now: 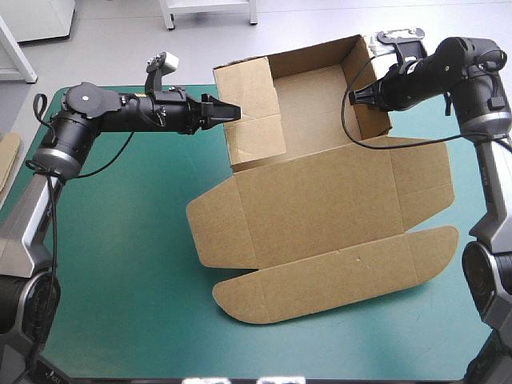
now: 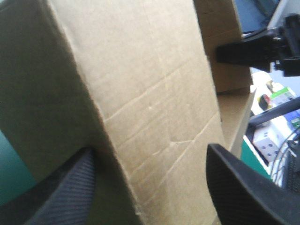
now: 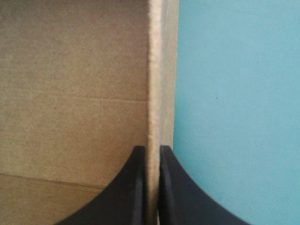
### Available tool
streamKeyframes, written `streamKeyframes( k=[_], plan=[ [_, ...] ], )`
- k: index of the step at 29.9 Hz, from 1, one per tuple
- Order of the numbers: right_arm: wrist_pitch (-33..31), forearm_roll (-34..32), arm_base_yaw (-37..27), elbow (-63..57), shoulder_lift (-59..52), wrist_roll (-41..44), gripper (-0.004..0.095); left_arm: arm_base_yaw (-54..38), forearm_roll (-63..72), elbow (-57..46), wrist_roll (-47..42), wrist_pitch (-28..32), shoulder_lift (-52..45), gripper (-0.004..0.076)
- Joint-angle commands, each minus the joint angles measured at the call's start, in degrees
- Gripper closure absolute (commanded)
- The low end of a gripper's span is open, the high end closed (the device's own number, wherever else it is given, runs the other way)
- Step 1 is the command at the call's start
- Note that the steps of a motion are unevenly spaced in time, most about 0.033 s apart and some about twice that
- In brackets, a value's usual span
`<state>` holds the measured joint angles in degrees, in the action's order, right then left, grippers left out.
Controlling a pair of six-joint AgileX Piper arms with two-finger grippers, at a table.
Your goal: Fold the box
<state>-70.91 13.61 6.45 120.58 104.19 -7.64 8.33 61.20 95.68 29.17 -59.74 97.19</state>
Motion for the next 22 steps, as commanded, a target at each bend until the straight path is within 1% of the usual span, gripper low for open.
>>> streamKeyframes(
  k=[1,3,6,9,18,22],
  plan=[
    [3.42,4.50,0.79,1.72,-2.88,1.52,0.0919,2.36,-3.55,1.92,-6.02,3.82,-2.97,0.0244],
    [3.42,4.38,0.97,1.72,-2.88,1.52,0.0919,3.32,-8.20,1.92,-11.14,6.70,-2.97,0.0244],
    [3.53,2.60,2.07,1.72,-2.88,2.09,0.0919,4.55,-12.48,1.92,-15.62,10.44,-2.97,0.0246],
    [4.16,0.38,3.22,1.72,-2.88,3.03,0.0919,5.71,-18.13,1.92,-20.46,13.02,-2.97,0.0266],
    [4.51,-2.41,5.44,1.72,-2.88,3.92,0.0919,6.68,-31.40,1.92,-31.80,14.26,-2.75,0.0283],
    [4.28,-4.39,6.66,1.72,-2.88,4.08,0.0919,6.68,-32.11,1.92,-33.31,13.82,-2.61,0.0285]
  ],
)
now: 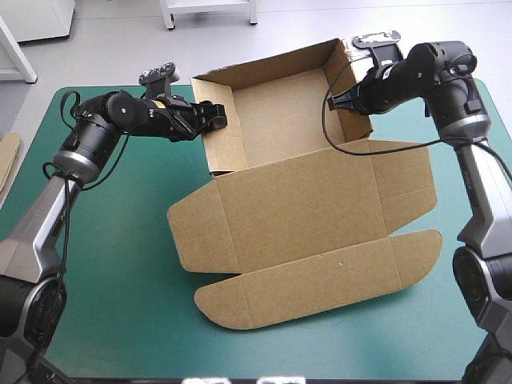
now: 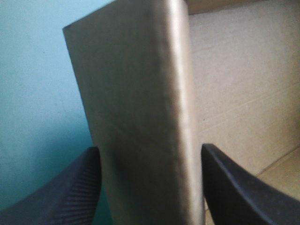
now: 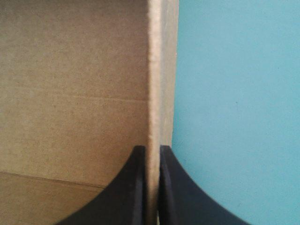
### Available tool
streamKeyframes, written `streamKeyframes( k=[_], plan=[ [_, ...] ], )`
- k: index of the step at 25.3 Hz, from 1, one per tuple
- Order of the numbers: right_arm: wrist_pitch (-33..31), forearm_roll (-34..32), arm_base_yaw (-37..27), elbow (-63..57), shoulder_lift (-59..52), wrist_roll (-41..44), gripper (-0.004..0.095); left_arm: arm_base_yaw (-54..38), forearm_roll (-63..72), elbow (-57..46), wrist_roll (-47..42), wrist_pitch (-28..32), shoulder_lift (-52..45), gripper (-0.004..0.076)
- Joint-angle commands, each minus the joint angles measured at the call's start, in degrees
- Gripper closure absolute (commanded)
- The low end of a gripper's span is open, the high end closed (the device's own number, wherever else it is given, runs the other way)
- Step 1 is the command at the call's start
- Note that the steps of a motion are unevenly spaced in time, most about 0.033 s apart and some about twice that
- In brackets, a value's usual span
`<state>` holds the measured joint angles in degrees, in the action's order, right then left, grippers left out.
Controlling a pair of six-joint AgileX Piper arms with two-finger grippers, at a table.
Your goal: Fold the box
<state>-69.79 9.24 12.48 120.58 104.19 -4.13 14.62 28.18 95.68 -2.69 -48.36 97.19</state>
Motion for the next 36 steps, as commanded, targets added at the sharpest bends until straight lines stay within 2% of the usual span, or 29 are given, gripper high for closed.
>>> streamKeyframes(
  k=[1,5,8,10,12,18,24,28,36],
  plan=[
    [3.18,-0.24,0.90,1.72,-2.88,0.76,0.0919,0.38,1.30,1.92,-1.46,2.44,-2.61,0.0290],
    [3.18,-1.90,1.44,1.72,-2.88,0.79,0.0919,0.38,7.22,1.92,-0.63,2.44,-2.61,0.0381],
    [3.18,-2.24,1.44,1.72,-2.88,1.04,0.0919,0.38,10.32,1.92,3.10,2.98,-2.61,0.0498],
    [3.13,-2.65,1.44,1.72,-2.88,1.48,0.0919,0.38,10.27,1.92,3.98,2.98,-2.61,0.0665],
    [3.13,-2.79,1.44,1.72,-2.53,1.65,0.0919,0.38,10.37,1.92,4.02,2.98,-2.61,0.0731],
    [0.07,-3.01,1.67,1.72,0.56,3.20,0.0919,0.38,8.25,1.92,4.87,3.16,-2.61,0.0732],
    [-1.12,-10.58,8.52,1.72,3.91,6.62,0.0915,1.23,3.23,2.61,3.42,3.29,-2.28,0.0732],
    [-1.59,-13.48,12.93,1.72,5.72,8.73,0.0915,3.20,-8.06,7.14,-1.27,-1.30,-0.57,0.0732],
    [-1.59,-12.96,15.82,1.72,6.00,11.25,0.0915,3.35,-15.10,18.54,-3.97,-14.20,6.29,0.0732]
  ],
)
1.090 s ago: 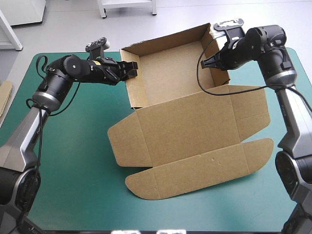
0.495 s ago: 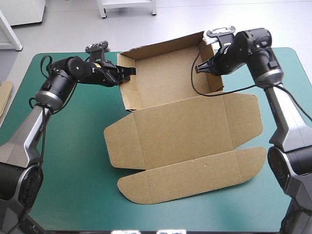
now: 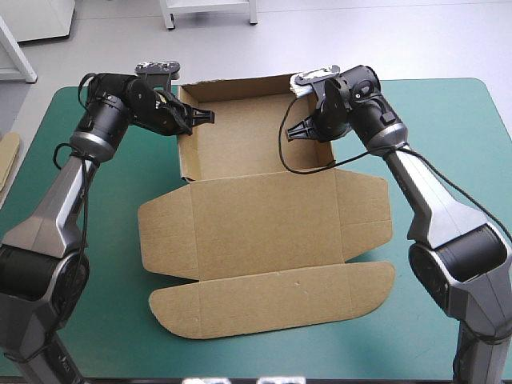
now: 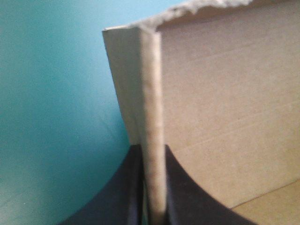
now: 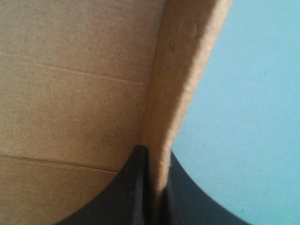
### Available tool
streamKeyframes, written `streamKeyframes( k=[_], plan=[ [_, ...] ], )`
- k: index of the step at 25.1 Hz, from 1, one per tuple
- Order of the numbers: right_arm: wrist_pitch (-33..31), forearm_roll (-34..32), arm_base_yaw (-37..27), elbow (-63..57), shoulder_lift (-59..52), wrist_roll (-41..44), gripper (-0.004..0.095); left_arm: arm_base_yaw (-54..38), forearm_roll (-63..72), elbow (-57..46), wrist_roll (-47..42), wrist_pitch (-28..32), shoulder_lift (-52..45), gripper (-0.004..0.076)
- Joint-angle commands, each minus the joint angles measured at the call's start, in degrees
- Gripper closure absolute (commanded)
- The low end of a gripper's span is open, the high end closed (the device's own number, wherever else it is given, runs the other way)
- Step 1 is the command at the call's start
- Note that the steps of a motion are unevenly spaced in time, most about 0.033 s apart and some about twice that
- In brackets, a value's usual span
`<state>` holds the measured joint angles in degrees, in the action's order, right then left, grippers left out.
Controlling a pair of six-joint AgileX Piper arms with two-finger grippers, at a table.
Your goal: Fold the box
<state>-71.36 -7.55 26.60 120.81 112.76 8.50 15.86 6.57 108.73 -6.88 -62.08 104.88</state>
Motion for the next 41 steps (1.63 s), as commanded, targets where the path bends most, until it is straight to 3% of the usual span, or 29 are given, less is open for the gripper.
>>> streamKeyframes(
  k=[1,8,41],
  plan=[
    [-0.02,4.47,1.78,1.49,-2.56,-1.19,0.0915,2.43,5.74,6.63,0.23,-2.21,-0.61,0.0732],
    [-0.16,7.05,3.65,1.49,-2.56,-0.22,0.0909,8.11,-0.33,11.73,-0.17,-9.40,4.07,0.0732],
    [-0.16,8.29,0.97,-2.51,4.08,0.65,0.0908,7.02,0.76,11.73,0.58,-11.95,14.34,0.0732]
  ],
)
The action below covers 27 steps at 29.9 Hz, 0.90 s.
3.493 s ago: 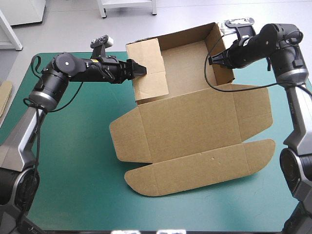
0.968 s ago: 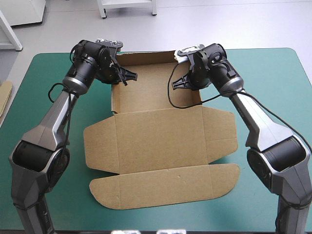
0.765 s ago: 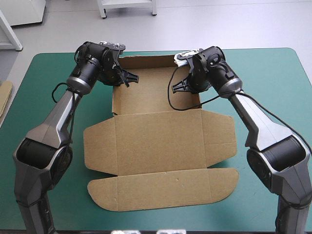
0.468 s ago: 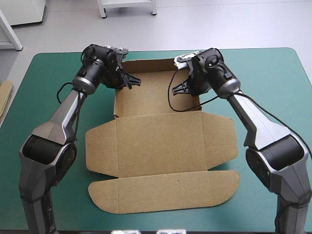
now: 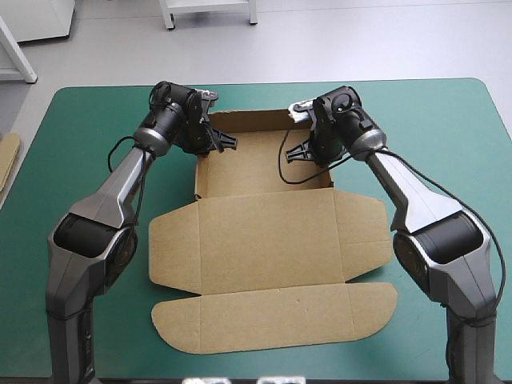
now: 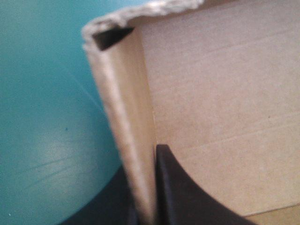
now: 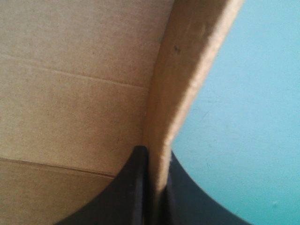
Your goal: Fold the box
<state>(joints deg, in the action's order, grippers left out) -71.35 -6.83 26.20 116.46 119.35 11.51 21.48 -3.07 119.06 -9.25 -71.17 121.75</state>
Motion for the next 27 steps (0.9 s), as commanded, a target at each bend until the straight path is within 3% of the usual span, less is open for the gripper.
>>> streamKeyframes(
  k=[1,27],
  plan=[
    [-0.16,7.57,1.28,1.84,-1.99,-2.46,0.0908,0.78,10.63,1.40,2.98,-2.86,-2.44,0.0732],
    [3.16,5.92,-1.33,2.47,0.78,-8.51,0.0906,-3.19,12.80,1.40,5.94,-2.86,-0.50,0.0722]
  ],
)
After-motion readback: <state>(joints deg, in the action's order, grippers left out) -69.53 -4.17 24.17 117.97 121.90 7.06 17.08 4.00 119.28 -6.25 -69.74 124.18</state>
